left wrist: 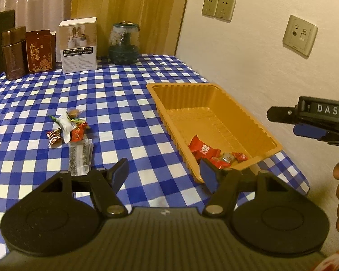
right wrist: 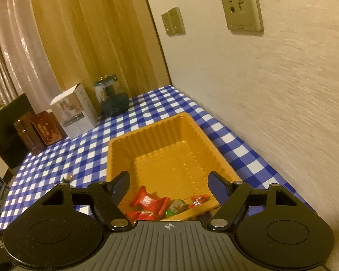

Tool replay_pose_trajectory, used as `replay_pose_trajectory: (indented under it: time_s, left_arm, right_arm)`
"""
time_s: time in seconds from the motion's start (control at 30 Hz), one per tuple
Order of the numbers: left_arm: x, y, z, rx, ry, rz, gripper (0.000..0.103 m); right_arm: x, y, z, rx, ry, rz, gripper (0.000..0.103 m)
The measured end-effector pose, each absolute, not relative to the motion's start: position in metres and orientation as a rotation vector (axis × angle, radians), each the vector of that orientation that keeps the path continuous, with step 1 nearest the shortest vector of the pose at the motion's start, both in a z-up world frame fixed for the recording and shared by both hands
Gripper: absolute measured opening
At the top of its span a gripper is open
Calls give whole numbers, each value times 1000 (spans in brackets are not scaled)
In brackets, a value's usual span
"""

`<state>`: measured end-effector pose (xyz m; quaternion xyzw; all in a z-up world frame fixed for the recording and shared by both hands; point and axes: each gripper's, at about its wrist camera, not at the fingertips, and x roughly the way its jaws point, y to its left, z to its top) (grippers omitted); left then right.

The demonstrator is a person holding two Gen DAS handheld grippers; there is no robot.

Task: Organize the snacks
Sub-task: 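Move both tools back to the snack pile, right tool toward the clear seed packet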

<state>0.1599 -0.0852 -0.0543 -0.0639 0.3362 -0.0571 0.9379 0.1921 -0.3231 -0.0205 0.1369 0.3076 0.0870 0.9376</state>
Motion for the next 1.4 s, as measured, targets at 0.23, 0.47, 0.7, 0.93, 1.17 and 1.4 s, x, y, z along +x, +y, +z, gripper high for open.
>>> replay_pose_trajectory:
  time_s: [0.23, 0.47, 0.7, 0.93, 1.17, 1.4]
  left_arm:
    - [133, -68, -52, -135, 684, -101, 66]
    - [110, -42, -50, -129, 682, -57, 66]
    - [97, -16, -51, -141, 681, -9, 66]
    - [91, 15, -52, -157, 677, 55, 66]
    - [95, 46, -56, -157, 688, 106, 66]
    - [115, 73, -62, -145, 701, 128, 66]
  right_arm:
    - [173, -312, -15, 281, 631, 194, 76]
    - [155, -292, -12, 279, 635, 225, 76]
    - [142, -267, -12, 255, 646, 259, 76]
    - [138, -241, -13, 234, 649, 289, 76]
    - [140, -211, -18, 196, 647, 337, 76]
    - [147, -174, -25, 147, 635, 398, 76]
